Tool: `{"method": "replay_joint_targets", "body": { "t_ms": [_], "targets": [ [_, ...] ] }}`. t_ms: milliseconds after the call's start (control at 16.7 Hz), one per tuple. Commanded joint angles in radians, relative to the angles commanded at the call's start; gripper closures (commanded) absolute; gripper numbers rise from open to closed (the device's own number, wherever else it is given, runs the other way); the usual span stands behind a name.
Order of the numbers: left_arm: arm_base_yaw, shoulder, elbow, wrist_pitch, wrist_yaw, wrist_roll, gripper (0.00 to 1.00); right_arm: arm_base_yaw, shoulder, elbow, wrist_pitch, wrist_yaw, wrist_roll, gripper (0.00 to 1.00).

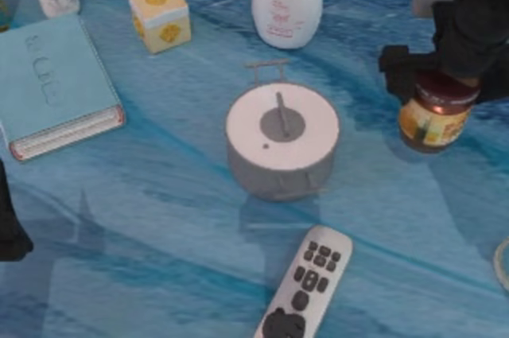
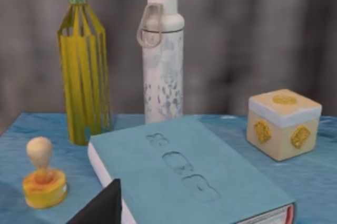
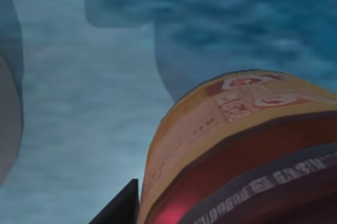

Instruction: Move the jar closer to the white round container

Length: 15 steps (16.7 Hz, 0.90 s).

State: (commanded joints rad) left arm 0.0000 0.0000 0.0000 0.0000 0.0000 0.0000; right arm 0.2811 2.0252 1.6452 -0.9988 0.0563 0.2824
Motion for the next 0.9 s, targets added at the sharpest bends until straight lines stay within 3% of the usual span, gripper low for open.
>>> {"method": "replay_joint_targets", "body": {
  "t_ms": [360, 900],
  "targets": [
    [0.000, 0.000, 0.000, 0.000, 0.000, 0.000, 0.00, 0.018, 0.000, -0.023, 0.017, 0.003, 0.024, 1.00],
    [0.000, 0.000, 0.000, 0.000, 0.000, 0.000, 0.00, 0.019, 0.061, -0.124, 0.185, 0.007, 0.022, 1.00]
  ]
}}
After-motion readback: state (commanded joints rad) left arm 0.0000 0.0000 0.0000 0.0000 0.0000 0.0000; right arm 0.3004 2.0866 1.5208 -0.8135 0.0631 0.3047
